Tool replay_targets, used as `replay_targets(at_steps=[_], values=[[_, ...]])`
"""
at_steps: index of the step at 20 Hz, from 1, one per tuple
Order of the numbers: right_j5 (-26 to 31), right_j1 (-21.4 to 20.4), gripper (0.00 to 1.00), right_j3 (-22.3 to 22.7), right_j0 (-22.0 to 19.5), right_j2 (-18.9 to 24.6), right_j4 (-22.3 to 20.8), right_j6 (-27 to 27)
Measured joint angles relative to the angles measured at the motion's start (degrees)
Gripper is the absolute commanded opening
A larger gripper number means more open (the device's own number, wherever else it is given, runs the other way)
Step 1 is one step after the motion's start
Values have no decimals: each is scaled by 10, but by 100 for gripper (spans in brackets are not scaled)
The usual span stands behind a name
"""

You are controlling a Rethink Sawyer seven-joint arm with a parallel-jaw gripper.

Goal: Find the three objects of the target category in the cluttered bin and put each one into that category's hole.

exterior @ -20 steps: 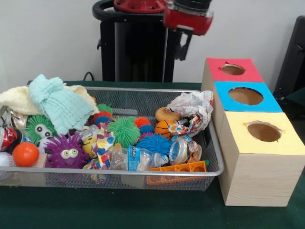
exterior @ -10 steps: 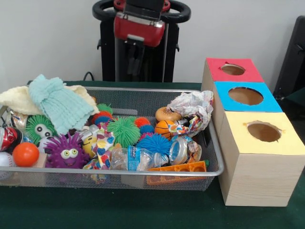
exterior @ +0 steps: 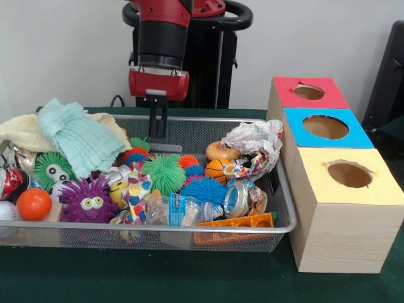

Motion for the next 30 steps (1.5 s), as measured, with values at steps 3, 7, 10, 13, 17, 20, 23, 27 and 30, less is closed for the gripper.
replay_targets(at_steps=[3,7,10,13,17,20,23,27,30], values=[[0,18,0,7,-4,0,-9,0],[-1,43,0,15,-3,0,-13,0],[-21,59,0,16,0,-1,-12,0],[-63,70,0,16,3,-3,-12,0],[-137,86,0,16,5,-5,-12,0],[-171,93,0,16,5,-5,-12,0],[-168,90,0,16,4,-3,-12,0],[-90,53,0,25,-6,9,-12,0],[-14,19,0,27,-12,17,-12,0]])
